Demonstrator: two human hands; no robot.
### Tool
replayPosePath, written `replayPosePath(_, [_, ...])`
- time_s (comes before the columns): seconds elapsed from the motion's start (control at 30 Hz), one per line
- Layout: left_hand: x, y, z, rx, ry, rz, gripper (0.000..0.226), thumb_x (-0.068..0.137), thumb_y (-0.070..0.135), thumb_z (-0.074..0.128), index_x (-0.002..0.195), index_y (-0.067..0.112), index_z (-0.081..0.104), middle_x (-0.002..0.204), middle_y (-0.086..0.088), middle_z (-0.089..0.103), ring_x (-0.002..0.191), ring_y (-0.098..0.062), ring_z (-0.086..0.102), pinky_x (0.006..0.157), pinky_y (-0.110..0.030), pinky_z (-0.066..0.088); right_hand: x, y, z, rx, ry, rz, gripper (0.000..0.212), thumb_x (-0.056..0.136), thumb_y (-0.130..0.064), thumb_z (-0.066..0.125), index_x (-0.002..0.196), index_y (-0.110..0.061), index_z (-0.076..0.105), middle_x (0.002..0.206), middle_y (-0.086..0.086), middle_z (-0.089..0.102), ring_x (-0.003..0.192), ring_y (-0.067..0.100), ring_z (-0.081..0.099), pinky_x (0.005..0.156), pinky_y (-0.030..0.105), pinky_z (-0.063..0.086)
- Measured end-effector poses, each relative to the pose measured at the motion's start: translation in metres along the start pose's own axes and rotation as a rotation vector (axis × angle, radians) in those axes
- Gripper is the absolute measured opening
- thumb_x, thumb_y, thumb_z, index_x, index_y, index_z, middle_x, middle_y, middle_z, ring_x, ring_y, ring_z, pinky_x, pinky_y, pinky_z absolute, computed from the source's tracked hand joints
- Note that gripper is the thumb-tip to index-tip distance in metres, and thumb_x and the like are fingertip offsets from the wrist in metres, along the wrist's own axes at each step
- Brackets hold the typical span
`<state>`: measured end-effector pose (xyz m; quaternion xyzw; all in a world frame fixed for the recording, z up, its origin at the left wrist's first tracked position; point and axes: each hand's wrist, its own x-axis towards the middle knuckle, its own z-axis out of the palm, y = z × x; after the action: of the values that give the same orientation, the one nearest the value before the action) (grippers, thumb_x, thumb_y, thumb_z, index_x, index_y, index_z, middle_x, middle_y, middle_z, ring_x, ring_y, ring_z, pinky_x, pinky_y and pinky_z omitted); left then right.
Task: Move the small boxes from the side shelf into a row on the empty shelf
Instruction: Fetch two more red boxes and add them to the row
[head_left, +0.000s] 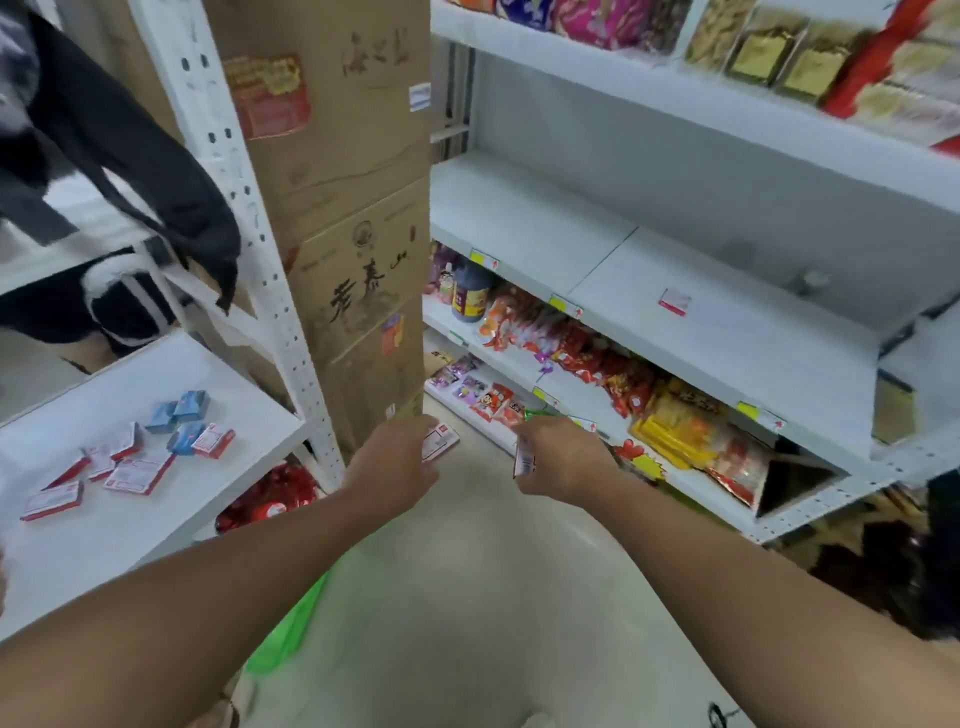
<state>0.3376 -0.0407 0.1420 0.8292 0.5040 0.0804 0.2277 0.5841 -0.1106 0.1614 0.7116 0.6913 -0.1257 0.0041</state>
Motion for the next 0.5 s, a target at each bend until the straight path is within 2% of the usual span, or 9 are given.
replayPosePath(0.1, [0.028,0.043,0.013,0.037,-0.011,0.063,0.06,0.075,0.034,0.066,0.135,0.026,0.066,0.119,-0.002,0.075,0.111,-0.028,0.069,0.089,-0.042,0.059,-0.016,0.046,-0.006,0.039,0.034,0.077,0.021,0.077,-0.032,0.073,0.092,-0.024,0.06,0.1,-0.003,0.061,0.098,0.022,0.062,0.066,0.032,0.045])
replayPosePath(0.2, [0.049,0.094,0.022,0.09,-0.045,0.105,0.065,0.075,0.037,0.062,0.139,0.027,0.063,0.125,-0.003,0.074,0.114,-0.03,0.068,0.091,-0.042,0.057,-0.033,0.096,-0.012,0.073,0.045,0.157,0.025,0.074,-0.037,0.073,0.091,-0.027,0.057,0.099,-0.004,0.061,0.098,0.022,0.062,0.066,0.033,0.047])
replayPosePath(0.27, [0.066,0.127,0.03,0.1,-0.063,0.142,0.061,0.081,0.031,0.067,0.142,0.026,0.062,0.128,-0.004,0.072,0.117,-0.03,0.067,0.09,-0.04,0.057,-0.042,0.132,-0.016,0.065,0.056,0.2,0.032,0.074,-0.042,0.073,0.099,-0.026,0.059,0.103,-0.002,0.062,0.101,0.024,0.062,0.071,0.035,0.052])
replayPosePath(0.37, [0.088,0.175,0.045,0.073,-0.071,0.193,0.05,0.085,0.022,0.069,0.135,0.023,0.064,0.124,-0.005,0.074,0.114,-0.03,0.068,0.088,-0.04,0.057,-0.05,0.182,-0.018,0.055,0.064,0.228,0.043,0.077,-0.042,0.074,0.114,-0.022,0.064,0.111,0.002,0.063,0.109,0.027,0.06,0.076,0.038,0.054])
replayPosePath(0.5, [0.116,0.219,0.07,0.036,-0.09,0.191,0.057,0.09,0.02,0.073,0.146,0.021,0.062,0.134,-0.004,0.072,0.122,-0.028,0.066,0.097,-0.04,0.057,-0.059,0.232,-0.015,0.094,0.066,0.291,0.058,0.077,-0.04,0.071,0.131,-0.02,0.065,0.123,0.003,0.065,0.118,0.028,0.061,0.089,0.046,0.059])
